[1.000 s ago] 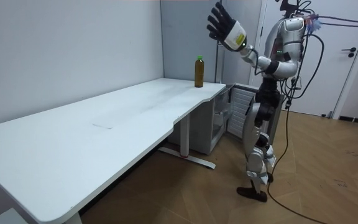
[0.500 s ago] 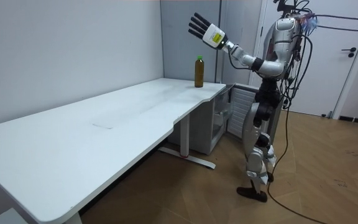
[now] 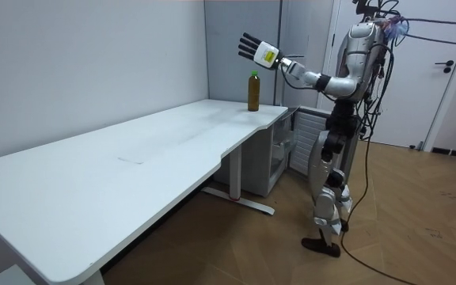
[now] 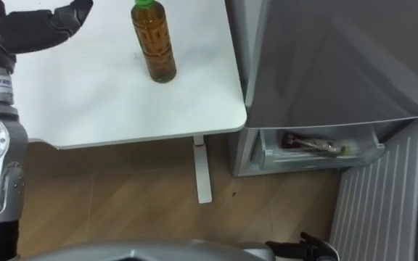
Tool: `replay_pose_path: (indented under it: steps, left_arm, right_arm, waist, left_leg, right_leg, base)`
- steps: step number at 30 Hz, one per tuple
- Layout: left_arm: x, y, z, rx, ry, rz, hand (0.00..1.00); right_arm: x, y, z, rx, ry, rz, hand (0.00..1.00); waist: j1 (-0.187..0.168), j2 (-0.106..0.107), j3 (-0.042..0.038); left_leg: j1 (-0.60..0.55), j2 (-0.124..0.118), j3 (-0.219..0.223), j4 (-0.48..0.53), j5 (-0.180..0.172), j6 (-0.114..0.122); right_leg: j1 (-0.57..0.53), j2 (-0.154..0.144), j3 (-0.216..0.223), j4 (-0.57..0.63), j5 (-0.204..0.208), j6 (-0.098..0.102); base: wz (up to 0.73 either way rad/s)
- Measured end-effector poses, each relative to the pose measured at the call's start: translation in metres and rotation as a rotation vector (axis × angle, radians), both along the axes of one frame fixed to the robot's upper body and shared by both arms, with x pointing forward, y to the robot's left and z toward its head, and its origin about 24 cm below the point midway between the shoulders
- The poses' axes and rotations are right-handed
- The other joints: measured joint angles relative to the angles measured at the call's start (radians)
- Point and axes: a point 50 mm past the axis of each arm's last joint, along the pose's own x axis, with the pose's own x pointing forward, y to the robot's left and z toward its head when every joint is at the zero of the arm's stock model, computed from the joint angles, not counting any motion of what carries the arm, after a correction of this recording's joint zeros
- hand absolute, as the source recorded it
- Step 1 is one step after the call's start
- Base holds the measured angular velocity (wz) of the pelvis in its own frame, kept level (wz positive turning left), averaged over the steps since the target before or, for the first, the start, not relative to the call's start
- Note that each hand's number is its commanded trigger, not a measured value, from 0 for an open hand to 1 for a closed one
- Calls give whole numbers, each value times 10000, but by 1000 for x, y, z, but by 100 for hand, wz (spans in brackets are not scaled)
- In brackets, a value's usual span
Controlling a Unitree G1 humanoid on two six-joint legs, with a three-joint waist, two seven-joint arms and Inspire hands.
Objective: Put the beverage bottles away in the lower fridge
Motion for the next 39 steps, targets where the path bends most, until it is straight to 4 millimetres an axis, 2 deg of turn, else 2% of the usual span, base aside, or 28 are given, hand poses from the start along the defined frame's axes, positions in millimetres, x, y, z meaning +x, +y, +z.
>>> replay_pose_path:
  steps: [6, 17, 21, 32, 39]
  left_arm:
    - [3, -1, -12, -41, 530, -82, 0]
    - [4, -3, -16, -227, 722, -357, 0]
    - [6, -5, -27, -611, 1338, -628, 0]
    - [9, -18, -47, -1035, 2395, -1628, 0]
    - [10, -21, -59, -2098, 2915, -1986, 0]
  right_arm:
    - [-2, 1, -1, 86, 5, -297, 0]
    - [-2, 3, -1, 192, 11, -334, 0]
    - [-1, 5, -2, 213, 57, -352, 0]
    - [6, 6, -2, 188, -24, -172, 0]
    - [6, 9, -3, 89, 113, -203, 0]
  waist:
    - [-8, -20, 9]
    - [7, -99, 9]
    - [4, -143, -5]
    - [-296, -152, -15]
    - [-422, -208, -15]
  left_leg:
    - [149, 5, 61, -32, 2, 1]
    - [245, 32, 293, -182, 4, -2]
    - [206, 31, 304, -220, 4, -2]
    - [218, 40, 344, -248, 6, -3]
    - [343, 66, 480, -334, 11, -13]
  right_leg:
    - [15, 5, 95, 0, 2, -3]
    - [-45, 26, 337, -7, 4, -7]
    - [-115, 26, 342, -6, 4, -7]
    - [-171, 24, 347, -9, 4, -7]
    - [-170, 38, 354, 1, 8, -12]
  base:
    - [-4]
    - [-6]
    - [0]
    - [-1]
    - [-5]
